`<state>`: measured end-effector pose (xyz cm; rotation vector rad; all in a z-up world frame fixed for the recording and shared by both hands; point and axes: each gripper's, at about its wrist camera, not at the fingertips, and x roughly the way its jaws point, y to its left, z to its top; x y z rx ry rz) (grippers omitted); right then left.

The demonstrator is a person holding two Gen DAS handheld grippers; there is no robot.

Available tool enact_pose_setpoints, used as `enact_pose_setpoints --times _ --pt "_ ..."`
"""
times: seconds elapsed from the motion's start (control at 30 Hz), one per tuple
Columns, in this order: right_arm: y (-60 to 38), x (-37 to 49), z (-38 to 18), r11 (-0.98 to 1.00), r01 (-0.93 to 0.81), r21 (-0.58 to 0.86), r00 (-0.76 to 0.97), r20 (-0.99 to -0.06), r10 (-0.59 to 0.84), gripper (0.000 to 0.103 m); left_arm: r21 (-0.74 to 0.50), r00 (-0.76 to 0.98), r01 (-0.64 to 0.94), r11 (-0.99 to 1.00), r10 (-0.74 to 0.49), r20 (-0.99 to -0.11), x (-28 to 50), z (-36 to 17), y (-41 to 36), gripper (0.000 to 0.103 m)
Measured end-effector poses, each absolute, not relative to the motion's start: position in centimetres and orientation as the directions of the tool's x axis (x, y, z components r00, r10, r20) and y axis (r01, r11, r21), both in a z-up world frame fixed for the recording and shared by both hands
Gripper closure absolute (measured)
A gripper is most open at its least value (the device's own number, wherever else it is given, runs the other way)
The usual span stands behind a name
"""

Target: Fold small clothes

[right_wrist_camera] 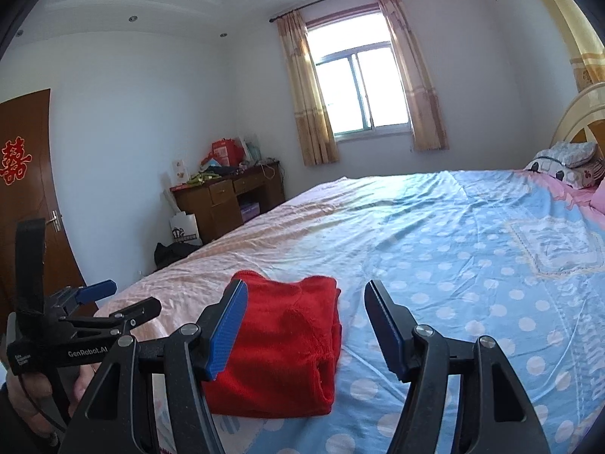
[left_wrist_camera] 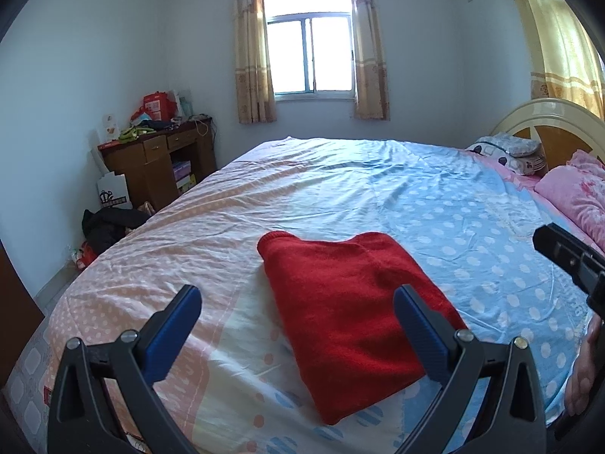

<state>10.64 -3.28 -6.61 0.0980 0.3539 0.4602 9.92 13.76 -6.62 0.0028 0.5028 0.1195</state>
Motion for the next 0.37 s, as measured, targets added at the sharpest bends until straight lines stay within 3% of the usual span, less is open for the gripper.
enact_pose_setpoints --times 0.37 --pt "-2.83 10.50 -6.92 0.889 -0.430 0.154 0.824 -0.335 0.457 0.038 0.085 0.860 -0.134 0.987 0.159 -0.485 10.13 -7.20 13.48 0.000"
